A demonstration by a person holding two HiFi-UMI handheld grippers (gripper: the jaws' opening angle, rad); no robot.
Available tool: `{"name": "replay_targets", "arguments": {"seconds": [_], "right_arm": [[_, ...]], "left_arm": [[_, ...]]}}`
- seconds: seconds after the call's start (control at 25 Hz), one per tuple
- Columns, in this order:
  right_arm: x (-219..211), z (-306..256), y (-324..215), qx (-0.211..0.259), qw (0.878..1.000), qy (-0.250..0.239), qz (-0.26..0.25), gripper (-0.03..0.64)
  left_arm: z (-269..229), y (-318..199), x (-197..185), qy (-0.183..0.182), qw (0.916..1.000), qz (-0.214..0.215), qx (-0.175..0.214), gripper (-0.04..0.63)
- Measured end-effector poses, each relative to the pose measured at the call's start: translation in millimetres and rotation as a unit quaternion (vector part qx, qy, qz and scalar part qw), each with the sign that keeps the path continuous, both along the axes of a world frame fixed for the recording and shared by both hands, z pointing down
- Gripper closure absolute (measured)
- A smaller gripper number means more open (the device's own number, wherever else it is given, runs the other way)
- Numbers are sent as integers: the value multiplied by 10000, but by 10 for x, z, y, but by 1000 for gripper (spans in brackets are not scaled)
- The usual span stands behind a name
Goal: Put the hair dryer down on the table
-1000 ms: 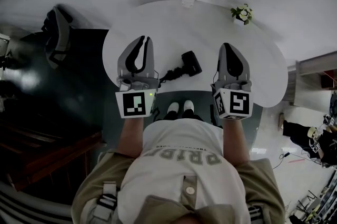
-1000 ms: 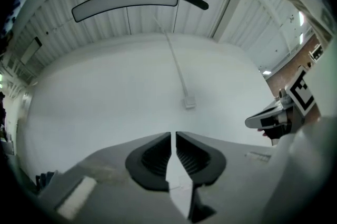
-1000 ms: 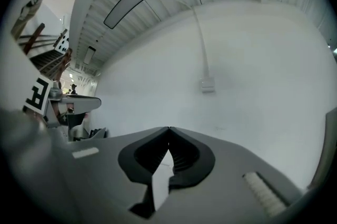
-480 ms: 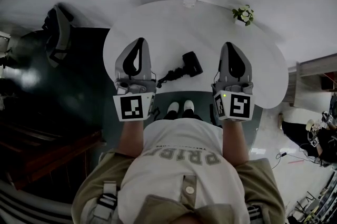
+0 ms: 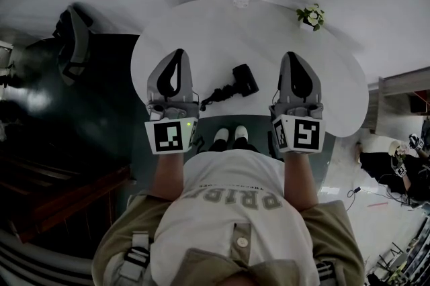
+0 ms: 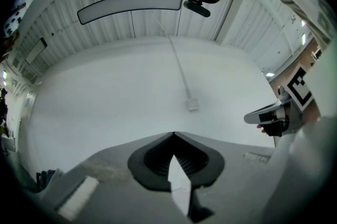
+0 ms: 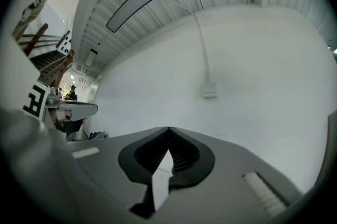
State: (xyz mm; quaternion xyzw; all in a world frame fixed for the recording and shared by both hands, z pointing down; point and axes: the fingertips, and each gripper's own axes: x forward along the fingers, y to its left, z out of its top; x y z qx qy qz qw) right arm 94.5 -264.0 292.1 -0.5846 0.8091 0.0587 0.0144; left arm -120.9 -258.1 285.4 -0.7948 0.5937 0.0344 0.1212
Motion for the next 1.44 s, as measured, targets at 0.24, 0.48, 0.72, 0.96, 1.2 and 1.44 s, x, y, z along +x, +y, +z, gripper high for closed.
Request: {"name": "replay_targets", "arguments": {"seconds": [0.24,0.48,0.72,0.96,1.2,1.44], "right_arm": [[16,-22,20,31,10000,-6,-2,612],[45,2,30,18,9997,182,130,615],[43,-2,64,44,9998,177,112,615],[68,-47,94,131,9998,100,102,615],[34,-39,77,114,9998,129,42,615],[-21,-30,45,34,9998,204,-29,616]], "left_arm": [[-14,22,-7,0,10000,-14,17,589],[-23,58,16,-68,10000,4,23,589],[1,71,14,-68,10000,-8,-12,589],[1,84,18,-69,10000,-7,-29,589],[27,56,-11,-68,9999,-31,-75,589],[69,10,-36,-130,9998,-45,-133,589]]}}
